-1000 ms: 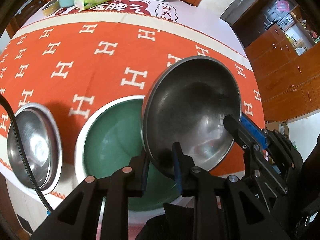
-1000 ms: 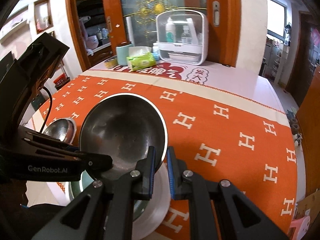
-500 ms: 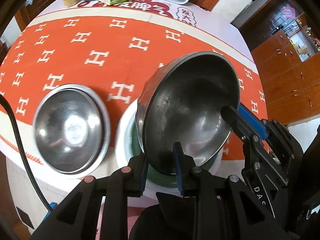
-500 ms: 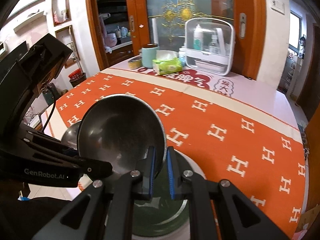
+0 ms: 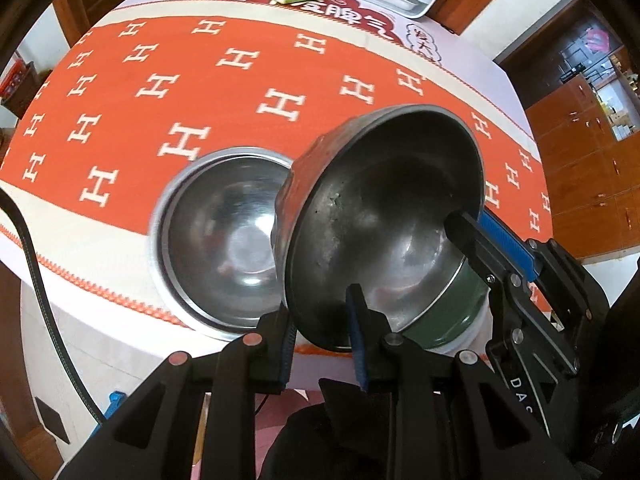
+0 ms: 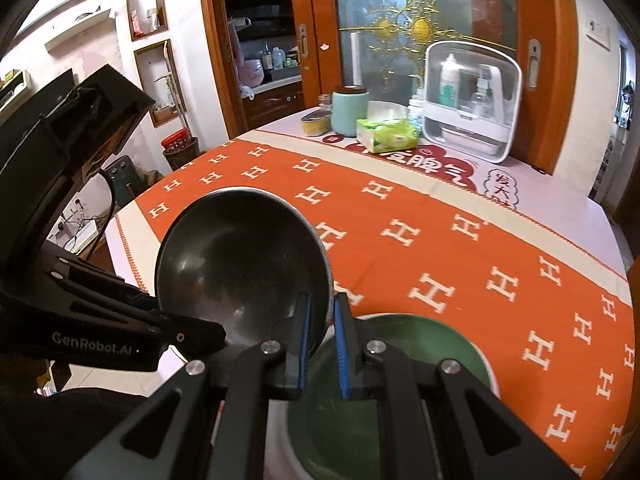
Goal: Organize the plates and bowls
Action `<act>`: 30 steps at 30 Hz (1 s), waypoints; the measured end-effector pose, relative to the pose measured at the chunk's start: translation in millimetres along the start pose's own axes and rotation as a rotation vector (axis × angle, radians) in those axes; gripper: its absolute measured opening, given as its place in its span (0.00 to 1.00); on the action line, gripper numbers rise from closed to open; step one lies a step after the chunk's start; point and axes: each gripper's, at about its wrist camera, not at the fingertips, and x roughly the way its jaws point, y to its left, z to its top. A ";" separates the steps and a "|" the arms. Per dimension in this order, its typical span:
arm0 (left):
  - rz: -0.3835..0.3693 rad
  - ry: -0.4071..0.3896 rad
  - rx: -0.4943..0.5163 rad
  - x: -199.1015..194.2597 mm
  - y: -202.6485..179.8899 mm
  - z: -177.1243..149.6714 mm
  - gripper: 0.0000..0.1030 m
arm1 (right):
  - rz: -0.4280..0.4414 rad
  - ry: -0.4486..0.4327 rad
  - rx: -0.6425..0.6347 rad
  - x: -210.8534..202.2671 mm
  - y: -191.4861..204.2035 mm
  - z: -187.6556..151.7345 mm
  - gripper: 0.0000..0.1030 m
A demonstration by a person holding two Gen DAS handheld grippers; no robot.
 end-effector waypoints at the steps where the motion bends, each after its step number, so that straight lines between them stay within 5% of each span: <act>1: 0.001 0.003 0.001 -0.1 3.5 -0.1 0.21 | 0.000 0.003 0.001 2.5 4.8 0.7 0.11; 16: -0.004 0.097 0.080 13.2 59.5 14.2 0.21 | -0.052 0.054 0.082 36.7 49.7 -0.7 0.11; 30: -0.018 0.159 0.264 32.3 66.1 26.4 0.22 | -0.174 0.096 0.244 54.0 62.3 -13.4 0.11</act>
